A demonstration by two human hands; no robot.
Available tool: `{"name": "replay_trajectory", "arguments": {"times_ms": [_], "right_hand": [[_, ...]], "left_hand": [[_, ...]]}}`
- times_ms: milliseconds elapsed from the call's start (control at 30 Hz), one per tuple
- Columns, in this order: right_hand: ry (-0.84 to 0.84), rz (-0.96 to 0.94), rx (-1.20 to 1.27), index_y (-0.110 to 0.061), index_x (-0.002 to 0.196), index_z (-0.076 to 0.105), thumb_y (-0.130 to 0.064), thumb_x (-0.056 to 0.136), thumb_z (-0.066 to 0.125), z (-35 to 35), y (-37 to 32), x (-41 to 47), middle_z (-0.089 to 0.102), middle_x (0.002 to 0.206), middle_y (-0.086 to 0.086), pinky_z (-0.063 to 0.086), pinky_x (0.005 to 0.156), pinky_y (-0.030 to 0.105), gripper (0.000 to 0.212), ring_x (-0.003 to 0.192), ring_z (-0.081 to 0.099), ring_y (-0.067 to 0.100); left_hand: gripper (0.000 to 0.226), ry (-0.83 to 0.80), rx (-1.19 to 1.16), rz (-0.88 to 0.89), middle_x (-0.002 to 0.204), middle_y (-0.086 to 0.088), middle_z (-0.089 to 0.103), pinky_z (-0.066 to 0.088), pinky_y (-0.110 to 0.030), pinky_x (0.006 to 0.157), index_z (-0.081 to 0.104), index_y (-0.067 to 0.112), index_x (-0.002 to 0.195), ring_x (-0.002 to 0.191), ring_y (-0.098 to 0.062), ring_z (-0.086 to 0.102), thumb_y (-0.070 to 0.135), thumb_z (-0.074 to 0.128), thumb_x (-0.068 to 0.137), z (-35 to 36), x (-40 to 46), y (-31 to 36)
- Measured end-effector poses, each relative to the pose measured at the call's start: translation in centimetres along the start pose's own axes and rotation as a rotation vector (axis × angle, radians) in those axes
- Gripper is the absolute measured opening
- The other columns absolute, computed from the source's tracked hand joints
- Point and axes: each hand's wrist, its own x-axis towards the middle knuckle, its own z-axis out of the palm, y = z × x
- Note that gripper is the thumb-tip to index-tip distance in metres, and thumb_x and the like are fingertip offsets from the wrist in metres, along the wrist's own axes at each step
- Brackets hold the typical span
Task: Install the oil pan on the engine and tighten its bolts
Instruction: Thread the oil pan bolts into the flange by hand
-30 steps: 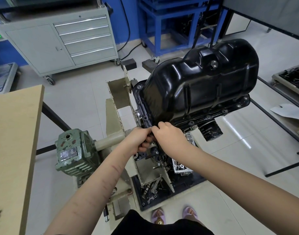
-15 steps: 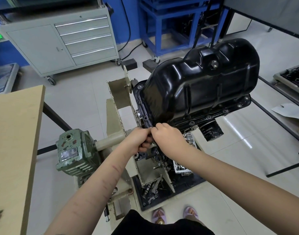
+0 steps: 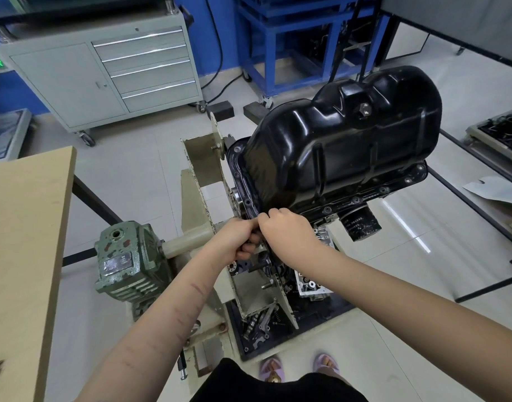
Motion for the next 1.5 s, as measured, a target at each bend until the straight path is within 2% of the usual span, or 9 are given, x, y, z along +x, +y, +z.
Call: {"name": "replay_trajectory", "arguments": {"times_ms": [133, 300, 433, 667, 867, 1033, 1233, 1333, 1500], "right_hand": [[-0.229, -0.059, 0.049, -0.003, 0.113, 0.049, -0.005, 0.093, 0.040, 0.7, 0.7, 0.4, 0.053, 0.115, 0.014, 0.046, 0.080, 0.032, 0.023, 0.109, 0.051, 0.027], [0.030, 0.032, -0.127, -0.014, 0.041, 0.058, -0.035, 0.027, 0.087, 0.9, -0.1, 0.5, 0.052, 0.040, -0.001, 0.032, 0.030, 0.014, 0.038, 0.037, 0.052, 0.004], [0.115, 0.011, -0.095, -0.015, 0.043, 0.057, -0.027, 0.025, 0.088, 1.5, 0.0, -0.1, 0.050, 0.040, -0.004, 0.029, 0.028, 0.014, 0.037, 0.036, 0.051, 0.007], [-0.153, -0.074, 0.044, -0.003, 0.109, 0.051, -0.003, 0.089, 0.046, 1.9, 1.1, 0.1, 0.054, 0.112, 0.012, 0.046, 0.078, 0.030, 0.021, 0.107, 0.050, 0.025], [0.061, -0.011, -0.084, -0.015, 0.044, 0.060, -0.031, 0.027, 0.089, 1.1, 0.1, 0.2, 0.053, 0.042, -0.004, 0.032, 0.029, 0.015, 0.037, 0.038, 0.053, 0.005], [-0.049, -0.113, 0.052, -0.003, 0.107, 0.053, -0.005, 0.087, 0.050, 2.0, 0.8, 0.1, 0.058, 0.104, 0.012, 0.047, 0.069, 0.031, 0.021, 0.099, 0.056, 0.026], [-0.134, -0.094, 0.084, -0.002, 0.114, 0.048, -0.005, 0.094, 0.038, 2.1, 1.1, 0.4, 0.053, 0.116, 0.012, 0.044, 0.080, 0.033, 0.023, 0.109, 0.051, 0.028], [-0.061, -0.068, -0.026, -0.006, 0.106, 0.056, -0.019, 0.094, 0.046, 2.2, 0.9, 0.5, 0.061, 0.106, 0.008, 0.048, 0.071, 0.027, 0.020, 0.098, 0.060, 0.021], [0.115, 0.009, -0.017, -0.016, 0.050, 0.061, -0.029, 0.031, 0.090, 1.6, 0.4, -0.2, 0.051, 0.041, -0.002, 0.029, 0.028, 0.016, 0.038, 0.035, 0.051, 0.007]], "left_hand": [[0.043, -0.003, -0.006, -0.012, 0.035, 0.008, 0.031, 0.012, -0.007, 0.034, 0.039, 0.014, 0.056, 0.027, -0.004, 0.019, 0.023, 0.039, 0.098, 0.0, 0.0, 0.0], [0.044, 0.009, 0.004, -0.013, 0.035, 0.007, 0.030, 0.012, -0.007, 0.034, 0.039, 0.014, 0.055, 0.027, -0.004, 0.019, 0.022, 0.039, 0.098, 0.0, 0.0, 0.1], [0.042, 0.018, 0.000, -0.024, 0.036, 0.007, 0.030, 0.012, -0.007, 0.033, 0.040, 0.013, 0.057, 0.027, -0.004, 0.019, 0.022, 0.039, 0.098, 0.1, 0.0, 0.1], [0.044, 0.022, -0.003, -0.033, 0.036, 0.007, 0.030, 0.013, -0.006, 0.033, 0.042, 0.012, 0.056, 0.026, -0.004, 0.020, 0.023, 0.040, 0.098, 0.1, 0.0, 0.1], [0.042, 0.023, -0.006, -0.029, 0.034, 0.008, 0.031, 0.012, -0.007, 0.033, 0.038, 0.013, 0.056, 0.027, -0.004, 0.019, 0.021, 0.038, 0.097, 0.1, 0.0, 0.0], [0.039, 0.027, -0.013, -0.028, 0.034, 0.007, 0.031, 0.013, -0.007, 0.033, 0.038, 0.013, 0.058, 0.027, -0.004, 0.019, 0.019, 0.038, 0.097, 0.1, 0.0, 0.0], [0.046, 0.024, -0.011, -0.036, 0.036, 0.007, 0.030, 0.012, -0.007, 0.032, 0.042, 0.012, 0.055, 0.026, -0.004, 0.019, 0.026, 0.041, 0.098, 0.2, 0.0, 0.1], [0.046, 0.027, -0.009, -0.033, 0.036, 0.008, 0.030, 0.012, -0.007, 0.032, 0.042, 0.012, 0.055, 0.026, -0.004, 0.019, 0.027, 0.040, 0.098, 0.2, 0.0, 0.1], [0.042, 0.030, -0.004, -0.032, 0.035, 0.008, 0.031, 0.013, -0.007, 0.032, 0.041, 0.012, 0.057, 0.026, -0.004, 0.020, 0.022, 0.038, 0.098, 0.2, 0.0, 0.1]]}}
